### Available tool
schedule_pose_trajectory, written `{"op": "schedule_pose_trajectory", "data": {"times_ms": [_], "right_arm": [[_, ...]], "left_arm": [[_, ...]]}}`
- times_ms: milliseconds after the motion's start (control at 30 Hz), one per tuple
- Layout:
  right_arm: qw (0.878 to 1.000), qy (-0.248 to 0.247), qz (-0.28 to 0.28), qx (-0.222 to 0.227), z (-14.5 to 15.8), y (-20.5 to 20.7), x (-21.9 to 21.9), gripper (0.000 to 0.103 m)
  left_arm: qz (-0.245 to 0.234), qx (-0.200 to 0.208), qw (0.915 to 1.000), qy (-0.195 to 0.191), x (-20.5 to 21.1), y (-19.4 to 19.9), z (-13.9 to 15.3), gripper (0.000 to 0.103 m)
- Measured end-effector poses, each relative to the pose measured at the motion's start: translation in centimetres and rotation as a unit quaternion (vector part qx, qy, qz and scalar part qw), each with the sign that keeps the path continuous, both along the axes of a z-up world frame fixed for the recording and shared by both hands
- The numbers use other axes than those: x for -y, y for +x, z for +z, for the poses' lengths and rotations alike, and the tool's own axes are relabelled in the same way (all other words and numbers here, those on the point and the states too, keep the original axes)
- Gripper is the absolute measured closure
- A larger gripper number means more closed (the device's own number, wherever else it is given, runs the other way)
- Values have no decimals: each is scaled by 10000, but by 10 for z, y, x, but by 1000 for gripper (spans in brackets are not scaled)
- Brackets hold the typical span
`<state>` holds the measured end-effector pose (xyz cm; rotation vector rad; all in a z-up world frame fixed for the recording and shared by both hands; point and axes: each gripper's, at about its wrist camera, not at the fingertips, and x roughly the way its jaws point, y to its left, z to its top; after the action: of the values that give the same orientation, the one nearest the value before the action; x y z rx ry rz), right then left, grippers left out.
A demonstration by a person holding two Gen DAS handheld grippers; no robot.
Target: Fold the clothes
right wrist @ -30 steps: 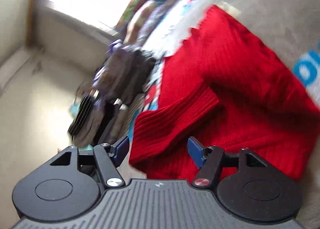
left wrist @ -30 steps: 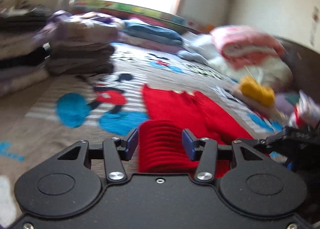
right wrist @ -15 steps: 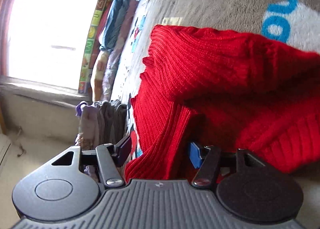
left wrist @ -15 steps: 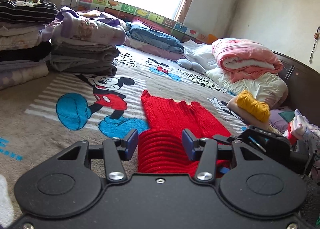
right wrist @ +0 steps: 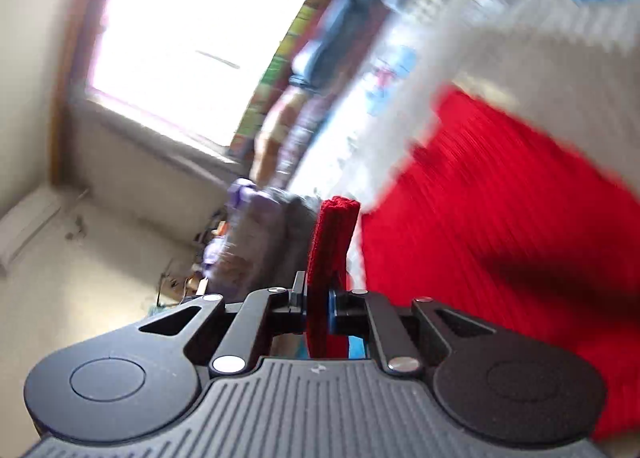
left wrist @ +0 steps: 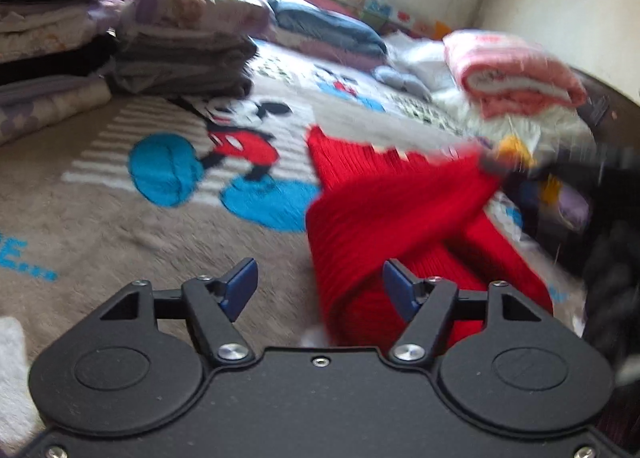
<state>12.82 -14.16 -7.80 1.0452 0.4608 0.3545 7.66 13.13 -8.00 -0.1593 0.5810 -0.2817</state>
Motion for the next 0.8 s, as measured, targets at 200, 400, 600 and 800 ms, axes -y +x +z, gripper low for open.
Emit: {"op": "schedule_pose_trajectory", "data": {"times_ms": [200, 400, 600, 800], "right_arm": [[9975, -422, 65, 558, 38, 13, 34, 92], [9960, -542, -146, 693, 41, 6, 81, 92], [9962, -517, -448, 539, 14, -11, 125, 92], [9964, -355, -726, 259, -24, -27, 162, 92]], "left_arm": [[-256, 270, 9968, 711, 44, -11, -5, 44], [-631, 722, 9835, 1534, 92, -25, -10, 86], [-1168, 1119, 9529, 2567, 134, -34, -22, 88], [-1534, 1156, 9384, 2871, 152, -30, -32, 88]]}}
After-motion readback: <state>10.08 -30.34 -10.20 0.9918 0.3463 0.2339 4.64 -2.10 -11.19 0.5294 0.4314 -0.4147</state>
